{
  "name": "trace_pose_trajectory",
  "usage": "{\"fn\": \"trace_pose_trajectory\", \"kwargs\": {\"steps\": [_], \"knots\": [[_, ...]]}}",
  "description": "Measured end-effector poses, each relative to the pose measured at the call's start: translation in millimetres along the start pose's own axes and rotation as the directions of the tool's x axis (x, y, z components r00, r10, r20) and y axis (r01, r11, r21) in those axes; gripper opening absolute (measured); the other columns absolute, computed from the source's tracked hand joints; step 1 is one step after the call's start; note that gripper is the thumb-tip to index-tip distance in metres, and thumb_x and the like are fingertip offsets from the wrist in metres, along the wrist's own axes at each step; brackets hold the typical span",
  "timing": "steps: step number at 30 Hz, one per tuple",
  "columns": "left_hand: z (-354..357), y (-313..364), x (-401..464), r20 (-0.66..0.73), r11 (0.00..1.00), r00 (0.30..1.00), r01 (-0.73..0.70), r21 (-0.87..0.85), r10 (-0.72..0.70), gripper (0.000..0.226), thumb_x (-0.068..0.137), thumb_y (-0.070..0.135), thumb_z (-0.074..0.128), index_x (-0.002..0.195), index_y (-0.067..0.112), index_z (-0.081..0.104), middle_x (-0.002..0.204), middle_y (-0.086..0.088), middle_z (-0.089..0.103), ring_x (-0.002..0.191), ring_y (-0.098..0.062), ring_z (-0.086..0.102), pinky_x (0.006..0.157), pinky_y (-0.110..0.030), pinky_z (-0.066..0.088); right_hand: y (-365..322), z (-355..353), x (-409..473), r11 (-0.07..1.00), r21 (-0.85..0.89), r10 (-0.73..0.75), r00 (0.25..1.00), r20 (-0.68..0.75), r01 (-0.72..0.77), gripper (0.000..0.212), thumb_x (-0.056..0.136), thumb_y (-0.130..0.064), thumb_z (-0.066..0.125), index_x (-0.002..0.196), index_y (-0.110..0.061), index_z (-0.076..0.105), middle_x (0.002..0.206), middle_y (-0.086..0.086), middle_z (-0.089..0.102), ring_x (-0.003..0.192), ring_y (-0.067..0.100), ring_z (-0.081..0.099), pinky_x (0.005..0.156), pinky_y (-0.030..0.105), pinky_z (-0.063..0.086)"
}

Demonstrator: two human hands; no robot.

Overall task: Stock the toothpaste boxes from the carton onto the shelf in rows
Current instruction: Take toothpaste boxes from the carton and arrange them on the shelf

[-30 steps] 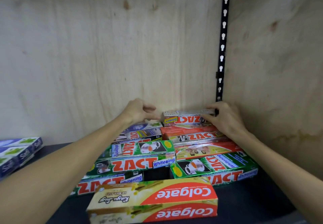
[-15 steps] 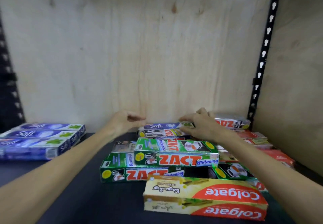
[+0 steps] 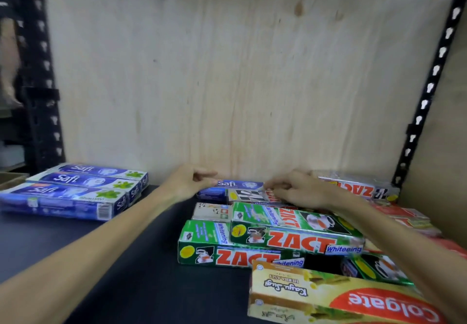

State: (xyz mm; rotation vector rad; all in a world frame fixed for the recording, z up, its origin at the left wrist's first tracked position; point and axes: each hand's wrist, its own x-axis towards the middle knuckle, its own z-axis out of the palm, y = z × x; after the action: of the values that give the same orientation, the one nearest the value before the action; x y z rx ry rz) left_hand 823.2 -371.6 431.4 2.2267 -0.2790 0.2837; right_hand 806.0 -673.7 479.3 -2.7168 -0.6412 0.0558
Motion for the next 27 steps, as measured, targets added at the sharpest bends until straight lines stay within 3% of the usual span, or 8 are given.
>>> {"fn": "trace_pose_trajectory", "kwargs": {"steps": [4,7,11,13,15,17,23,27], "knots": [[-22.0,-20.0,-15.2,-0.049,0.993,0.994,0.089,-0.083,-0.093,0.039,0.083,0.037,0.081,0.118,0.024,0.073,0.101,0.009,0.073,0.094,-0.005,0.066,0.088,-0.021,0.049,-20.5,1.7,14.1,0.996,0.081,-0.041,0.992,0.121,0.031,0.038,0.104,-0.023,0.051,0.141,-0.028,0.056,0.139,-0.01,0.061,0.126,0.007,0.056,0.11,0.03,0.042],[-36.9,-36.2,-26.0,-0.057,0.992,0.991,0.115,-0.06,-0.118,0.048,0.068,0.044,0.088,0.113,0.03,0.075,0.105,0.01,0.077,0.103,-0.011,0.07,0.101,-0.039,0.052,-32.0,3.8,25.4,0.986,0.155,-0.081,0.986,0.147,0.058,0.035,0.102,-0.021,0.053,0.136,-0.028,0.056,0.131,-0.008,0.067,0.111,-0.001,0.063,0.103,0.027,0.046],[-42.5,-43.7,-33.2,-0.105,0.985,0.984,0.134,-0.107,-0.145,0.035,0.072,0.032,0.09,0.101,0.035,0.073,0.102,0.006,0.077,0.103,-0.016,0.071,0.1,-0.043,0.052,-40.9,4.3,31.0,0.991,0.126,-0.037,0.991,-0.13,0.053,0.031,0.096,-0.026,0.067,0.127,-0.02,0.065,0.119,-0.001,0.072,0.094,0.001,0.065,0.072,0.004,0.046],[-40.9,-43.6,-32.6,-0.116,0.981,0.983,0.127,-0.145,-0.145,0.033,0.075,0.028,0.089,0.104,0.032,0.073,0.101,0.006,0.078,0.102,-0.015,0.071,0.099,-0.043,0.053,-43.4,2.7,31.3,0.999,0.031,0.036,0.973,-0.227,-0.03,0.036,0.091,-0.032,0.073,0.124,-0.02,0.067,0.118,0.0,0.071,0.098,0.011,0.063,0.071,0.01,0.045],[-38.8,-48.0,-30.1,-0.144,0.973,0.98,0.106,-0.204,-0.137,0.037,0.075,0.024,0.089,0.108,0.027,0.073,0.103,0.006,0.077,0.102,-0.015,0.071,0.1,-0.044,0.053,-44.6,7.2,33.9,0.993,-0.056,0.09,0.975,-0.204,-0.104,0.046,0.089,-0.041,0.074,0.129,-0.023,0.062,0.124,0.001,0.068,0.106,0.018,0.061,0.086,0.024,0.047],[-36.6,-49.3,-30.0,-0.152,0.966,0.979,0.098,-0.238,-0.136,0.04,0.074,0.022,0.089,0.111,0.024,0.073,0.105,0.007,0.077,0.102,-0.013,0.071,0.101,-0.043,0.053,-48.2,14.9,34.2,0.994,-0.044,0.089,0.985,-0.149,-0.097,0.049,0.092,-0.044,0.069,0.134,-0.024,0.055,0.125,0.002,0.066,0.1,0.018,0.058,0.089,0.029,0.046],[-31.1,-43.5,-32.9,-0.255,0.956,0.96,0.035,-0.29,-0.113,0.038,0.074,0.021,0.089,0.108,0.027,0.073,0.104,0.008,0.076,0.103,-0.011,0.07,0.097,-0.034,0.054,-49.7,19.9,36.2,0.992,0.1,0.089,0.977,-0.192,-0.071,0.048,0.087,-0.039,0.077,0.128,-0.028,0.056,0.1,-0.006,0.064,0.093,0.014,0.064,0.078,0.028,0.051],[-29.8,-30.4,-35.3,-0.335,0.955,0.939,-0.024,-0.297,-0.081,0.046,0.074,0.025,0.089,0.115,0.027,0.069,0.103,0.007,0.077,0.099,-0.01,0.071,0.095,-0.034,0.055,-49.1,17.5,36.1,0.981,0.194,0.077,0.95,-0.304,-0.018,0.054,0.079,-0.032,0.085,0.125,-0.02,0.061,0.115,0.002,0.073,0.092,0.014,0.067,0.08,0.027,0.057]]}}
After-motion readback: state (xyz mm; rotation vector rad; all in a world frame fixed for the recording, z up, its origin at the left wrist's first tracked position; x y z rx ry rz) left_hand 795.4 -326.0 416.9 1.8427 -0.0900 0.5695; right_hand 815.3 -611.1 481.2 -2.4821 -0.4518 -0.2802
